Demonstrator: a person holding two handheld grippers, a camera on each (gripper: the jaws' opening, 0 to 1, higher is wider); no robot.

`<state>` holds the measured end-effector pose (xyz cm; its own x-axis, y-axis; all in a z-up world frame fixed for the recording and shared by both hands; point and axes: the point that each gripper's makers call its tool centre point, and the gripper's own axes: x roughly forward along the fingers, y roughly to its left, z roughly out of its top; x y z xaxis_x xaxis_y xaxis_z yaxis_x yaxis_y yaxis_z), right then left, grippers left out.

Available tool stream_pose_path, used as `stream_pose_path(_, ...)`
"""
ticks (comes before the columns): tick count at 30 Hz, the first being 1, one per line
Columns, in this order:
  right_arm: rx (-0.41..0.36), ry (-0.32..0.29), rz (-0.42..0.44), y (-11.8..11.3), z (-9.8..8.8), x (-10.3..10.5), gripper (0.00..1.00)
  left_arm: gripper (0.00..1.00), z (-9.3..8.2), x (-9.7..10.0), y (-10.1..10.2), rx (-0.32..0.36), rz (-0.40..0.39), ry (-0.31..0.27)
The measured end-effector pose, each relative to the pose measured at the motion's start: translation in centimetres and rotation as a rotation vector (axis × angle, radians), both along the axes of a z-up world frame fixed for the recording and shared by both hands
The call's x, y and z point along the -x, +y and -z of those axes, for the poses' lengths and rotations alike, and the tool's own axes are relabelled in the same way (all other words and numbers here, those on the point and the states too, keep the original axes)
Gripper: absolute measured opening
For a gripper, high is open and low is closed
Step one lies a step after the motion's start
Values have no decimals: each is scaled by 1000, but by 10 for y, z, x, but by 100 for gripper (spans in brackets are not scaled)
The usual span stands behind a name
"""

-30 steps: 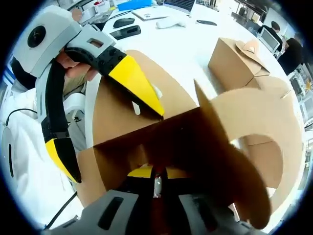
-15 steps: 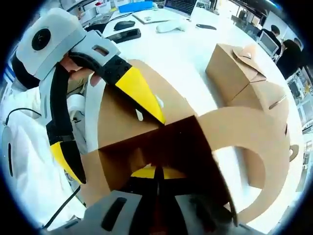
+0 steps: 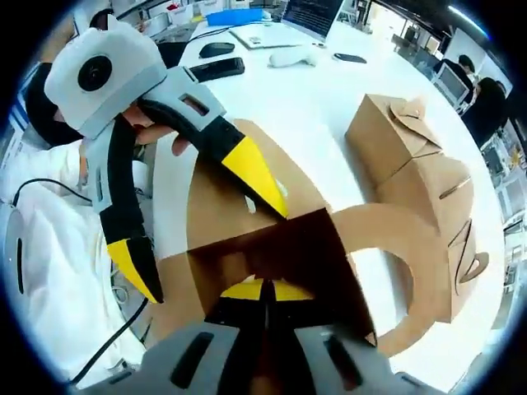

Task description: Pick up one paper box from the group, open the paper box, and remove the item inside

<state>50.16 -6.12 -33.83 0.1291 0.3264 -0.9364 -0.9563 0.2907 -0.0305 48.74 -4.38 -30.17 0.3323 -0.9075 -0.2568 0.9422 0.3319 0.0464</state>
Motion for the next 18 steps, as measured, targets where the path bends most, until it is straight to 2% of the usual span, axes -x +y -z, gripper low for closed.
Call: stream_pose_path(18,-89,-80,11,-4,-39,-3,3,61,0,-8,2,-10,-5,10)
